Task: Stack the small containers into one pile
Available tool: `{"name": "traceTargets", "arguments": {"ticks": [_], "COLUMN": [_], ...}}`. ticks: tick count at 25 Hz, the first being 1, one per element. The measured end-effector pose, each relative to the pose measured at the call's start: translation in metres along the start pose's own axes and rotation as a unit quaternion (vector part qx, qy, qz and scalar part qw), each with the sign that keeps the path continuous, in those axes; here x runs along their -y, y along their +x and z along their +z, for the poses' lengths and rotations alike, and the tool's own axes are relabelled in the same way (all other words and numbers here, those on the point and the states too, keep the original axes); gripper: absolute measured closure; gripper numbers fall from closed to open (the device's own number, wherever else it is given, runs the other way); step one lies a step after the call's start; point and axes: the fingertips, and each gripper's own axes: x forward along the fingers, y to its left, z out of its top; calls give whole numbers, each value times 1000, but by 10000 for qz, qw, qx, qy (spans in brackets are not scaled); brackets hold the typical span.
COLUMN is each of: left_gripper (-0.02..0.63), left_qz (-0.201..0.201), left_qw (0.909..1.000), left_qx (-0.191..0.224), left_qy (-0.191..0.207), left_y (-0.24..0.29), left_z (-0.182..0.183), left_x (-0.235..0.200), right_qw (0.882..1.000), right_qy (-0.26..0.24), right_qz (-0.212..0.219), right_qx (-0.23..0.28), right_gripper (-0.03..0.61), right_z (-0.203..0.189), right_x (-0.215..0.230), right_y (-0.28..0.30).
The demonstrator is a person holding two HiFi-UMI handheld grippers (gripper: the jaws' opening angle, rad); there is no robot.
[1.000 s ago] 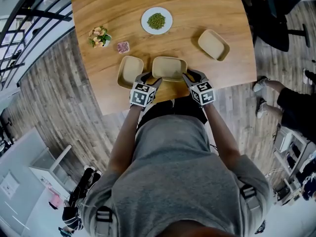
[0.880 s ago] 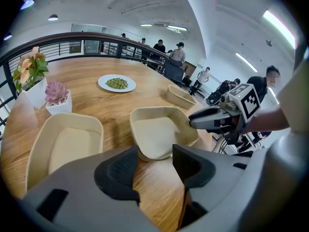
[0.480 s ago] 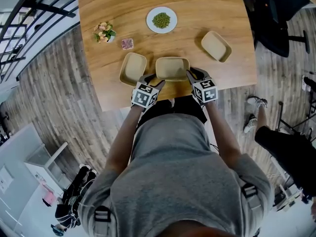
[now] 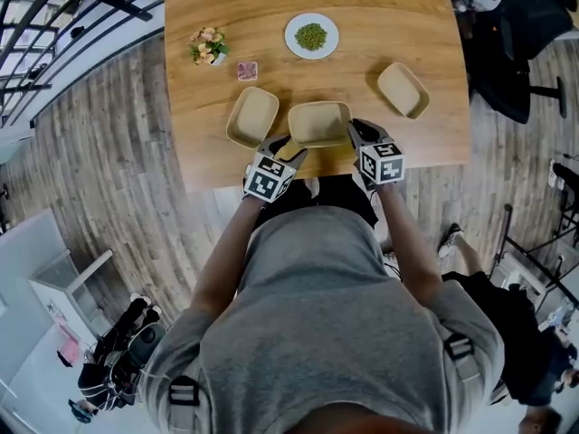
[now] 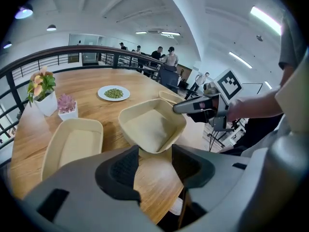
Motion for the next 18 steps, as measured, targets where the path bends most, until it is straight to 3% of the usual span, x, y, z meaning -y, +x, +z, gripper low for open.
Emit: {"name": "traceTargets", "arguments": {"ticks": [12,18], "left_gripper": [383,383], "left_qz": [234,442], "left_qw": [9989,9966], "left_qx": [402,601], "left_qy": [-74,-355], "left_y": [-35,-54], "left_z": [1,-4], "left_x": [5,-6], "right_qw": [9994,9983], "right_qy": [-264,-509], "right_qz": [1,195], "right_qx": [226,198], "right_gripper": [558,558], "right_z": [33,46], "right_x": [-27,-51], "right_y": [-1,11]}}
